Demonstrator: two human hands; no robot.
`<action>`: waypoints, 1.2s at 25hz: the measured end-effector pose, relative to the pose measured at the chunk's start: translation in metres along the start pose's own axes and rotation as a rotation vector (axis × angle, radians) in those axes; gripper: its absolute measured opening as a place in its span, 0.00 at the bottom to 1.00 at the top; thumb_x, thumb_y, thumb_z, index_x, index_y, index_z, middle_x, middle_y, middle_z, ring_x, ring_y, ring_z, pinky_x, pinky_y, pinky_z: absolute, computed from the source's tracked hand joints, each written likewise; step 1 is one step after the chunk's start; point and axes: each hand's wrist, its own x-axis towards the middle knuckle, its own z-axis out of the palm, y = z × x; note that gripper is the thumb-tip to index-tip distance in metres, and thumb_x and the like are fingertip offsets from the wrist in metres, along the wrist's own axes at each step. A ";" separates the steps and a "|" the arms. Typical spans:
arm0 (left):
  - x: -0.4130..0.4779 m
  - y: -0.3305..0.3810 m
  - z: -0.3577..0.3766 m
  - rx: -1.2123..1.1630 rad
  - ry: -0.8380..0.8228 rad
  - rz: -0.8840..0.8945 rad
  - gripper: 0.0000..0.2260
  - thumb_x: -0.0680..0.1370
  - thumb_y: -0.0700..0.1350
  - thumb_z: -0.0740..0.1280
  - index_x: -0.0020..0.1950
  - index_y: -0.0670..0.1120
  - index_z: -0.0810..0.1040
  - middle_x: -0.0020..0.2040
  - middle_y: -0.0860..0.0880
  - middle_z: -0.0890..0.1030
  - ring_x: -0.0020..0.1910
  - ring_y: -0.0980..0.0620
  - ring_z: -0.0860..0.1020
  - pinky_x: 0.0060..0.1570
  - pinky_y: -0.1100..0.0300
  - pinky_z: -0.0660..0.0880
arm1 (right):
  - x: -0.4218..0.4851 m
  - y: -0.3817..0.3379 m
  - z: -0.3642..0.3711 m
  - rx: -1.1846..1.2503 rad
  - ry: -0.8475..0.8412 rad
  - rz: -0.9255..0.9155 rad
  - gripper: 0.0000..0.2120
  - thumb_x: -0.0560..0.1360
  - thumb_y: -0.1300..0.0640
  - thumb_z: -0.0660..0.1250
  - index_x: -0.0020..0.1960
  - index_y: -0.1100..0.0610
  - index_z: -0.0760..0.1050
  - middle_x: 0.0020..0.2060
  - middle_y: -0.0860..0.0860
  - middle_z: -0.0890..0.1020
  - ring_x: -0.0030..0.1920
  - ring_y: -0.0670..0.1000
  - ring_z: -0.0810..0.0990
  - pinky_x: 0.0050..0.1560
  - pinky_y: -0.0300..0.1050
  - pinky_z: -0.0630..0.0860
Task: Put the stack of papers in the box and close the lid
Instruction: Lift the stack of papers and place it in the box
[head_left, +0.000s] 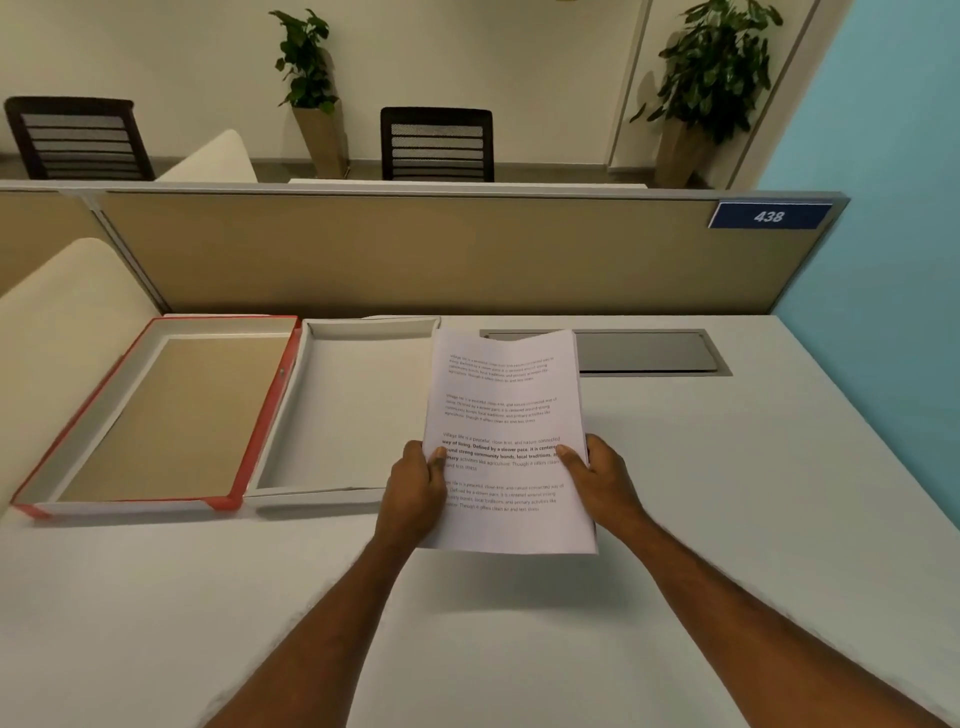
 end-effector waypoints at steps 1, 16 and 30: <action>0.000 -0.008 -0.008 0.003 -0.004 -0.015 0.11 0.82 0.52 0.56 0.50 0.45 0.68 0.46 0.50 0.76 0.37 0.61 0.73 0.31 0.69 0.65 | -0.001 -0.003 0.010 -0.006 -0.010 0.009 0.11 0.80 0.51 0.63 0.57 0.58 0.73 0.55 0.54 0.82 0.42 0.43 0.79 0.35 0.31 0.71; 0.128 -0.087 -0.163 0.074 -0.037 -0.177 0.19 0.83 0.53 0.56 0.58 0.37 0.71 0.54 0.39 0.78 0.52 0.40 0.79 0.54 0.44 0.78 | 0.097 -0.126 0.175 0.015 -0.170 0.108 0.19 0.79 0.50 0.64 0.62 0.64 0.74 0.59 0.58 0.81 0.54 0.59 0.82 0.51 0.50 0.80; 0.167 -0.136 -0.141 0.328 -0.168 -0.306 0.17 0.82 0.52 0.59 0.61 0.40 0.72 0.59 0.41 0.79 0.54 0.41 0.78 0.51 0.50 0.73 | 0.132 -0.100 0.228 -0.231 -0.196 0.196 0.20 0.78 0.51 0.65 0.63 0.64 0.72 0.63 0.59 0.79 0.57 0.60 0.81 0.55 0.49 0.79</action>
